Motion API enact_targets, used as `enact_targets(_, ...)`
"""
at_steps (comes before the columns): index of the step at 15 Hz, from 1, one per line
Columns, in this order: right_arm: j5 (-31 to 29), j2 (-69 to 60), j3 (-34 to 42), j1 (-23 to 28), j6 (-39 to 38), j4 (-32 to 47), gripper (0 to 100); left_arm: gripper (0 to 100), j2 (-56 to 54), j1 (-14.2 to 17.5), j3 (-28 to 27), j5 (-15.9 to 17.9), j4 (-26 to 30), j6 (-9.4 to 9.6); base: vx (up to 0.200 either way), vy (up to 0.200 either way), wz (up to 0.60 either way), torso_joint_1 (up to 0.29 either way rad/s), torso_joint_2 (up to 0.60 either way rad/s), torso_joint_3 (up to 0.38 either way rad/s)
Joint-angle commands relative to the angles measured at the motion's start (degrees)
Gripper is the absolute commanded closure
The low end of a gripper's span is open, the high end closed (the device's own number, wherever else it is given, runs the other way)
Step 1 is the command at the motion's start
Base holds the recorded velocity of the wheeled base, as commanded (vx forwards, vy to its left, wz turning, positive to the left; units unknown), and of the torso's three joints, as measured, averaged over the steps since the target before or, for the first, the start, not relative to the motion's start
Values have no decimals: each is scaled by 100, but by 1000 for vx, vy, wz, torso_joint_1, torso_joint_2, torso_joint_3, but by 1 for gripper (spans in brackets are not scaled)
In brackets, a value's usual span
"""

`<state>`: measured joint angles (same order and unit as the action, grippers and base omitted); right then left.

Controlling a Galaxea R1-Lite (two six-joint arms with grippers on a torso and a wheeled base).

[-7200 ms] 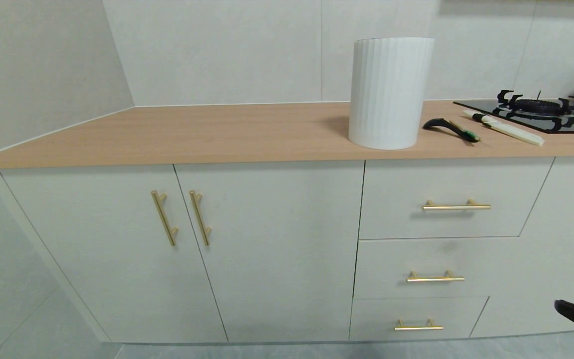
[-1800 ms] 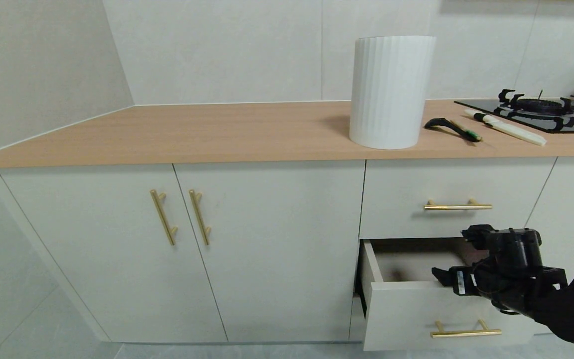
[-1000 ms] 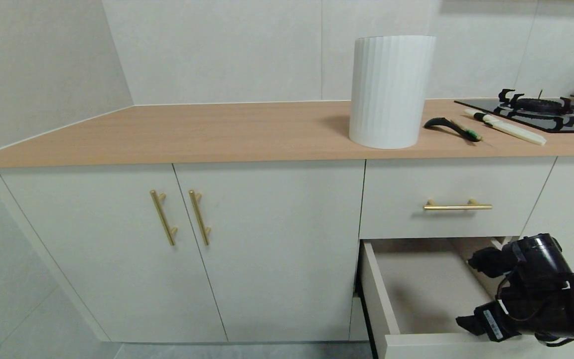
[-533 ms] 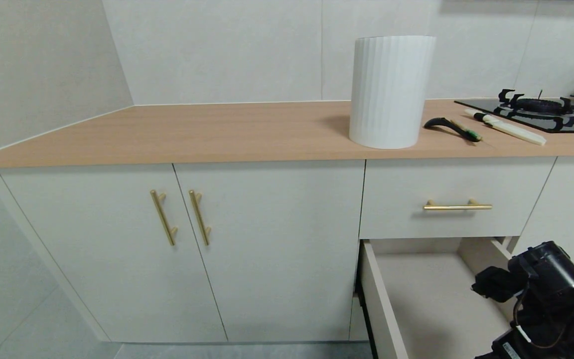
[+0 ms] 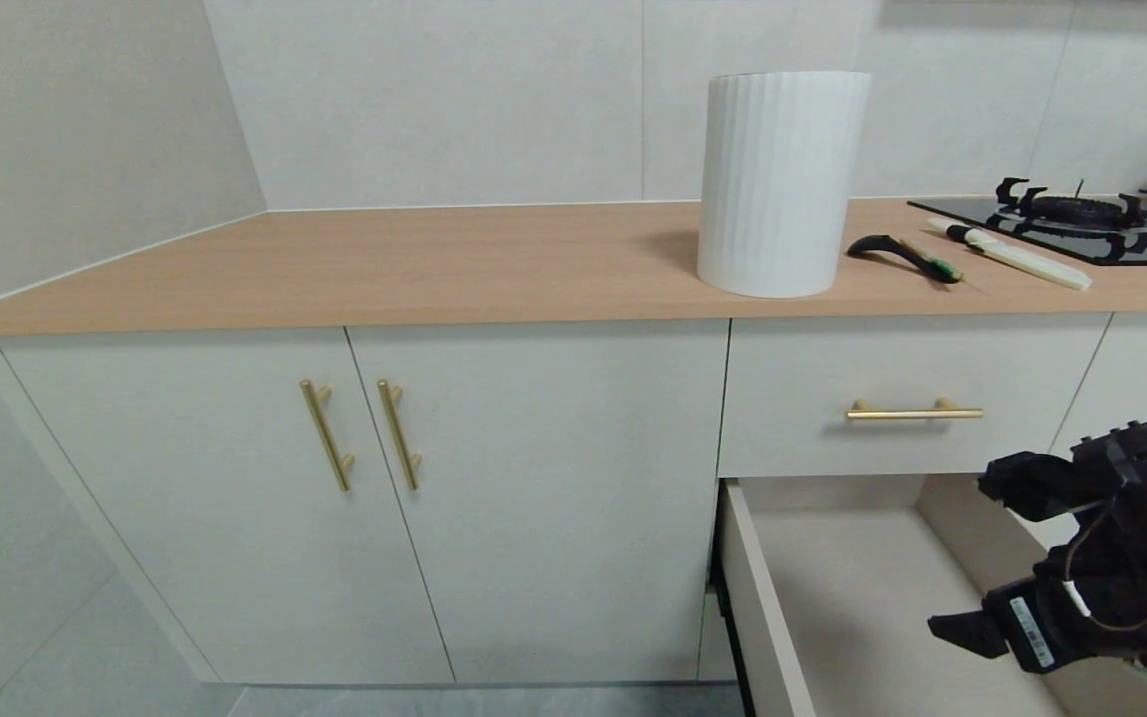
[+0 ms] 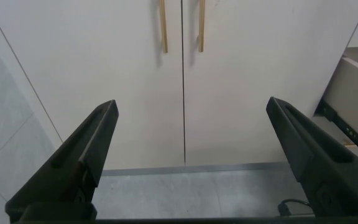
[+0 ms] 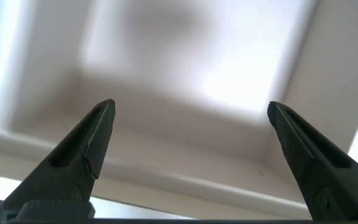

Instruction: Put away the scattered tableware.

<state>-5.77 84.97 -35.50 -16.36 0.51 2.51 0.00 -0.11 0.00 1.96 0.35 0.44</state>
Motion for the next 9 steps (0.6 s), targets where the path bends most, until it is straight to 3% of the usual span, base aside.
enact_targets(1, 14, -305, -142, 177, -16, -49, 0, 0, 0, 2, 0, -3, 0, 0, 0, 0, 0, 0, 0, 0)
enact_targets(5, -12, -385, -150, 256, 2, -172, 0, 0, 0, 2, 0, 6, 0, 0, 0, 0, 0, 3, -14, -7)
enact_targets(9, -30, -385, -150, 265, 2, -172, 0, 0, 0, 2, 0, -3, 0, 0, 0, 0, 0, 67, -239, -242)
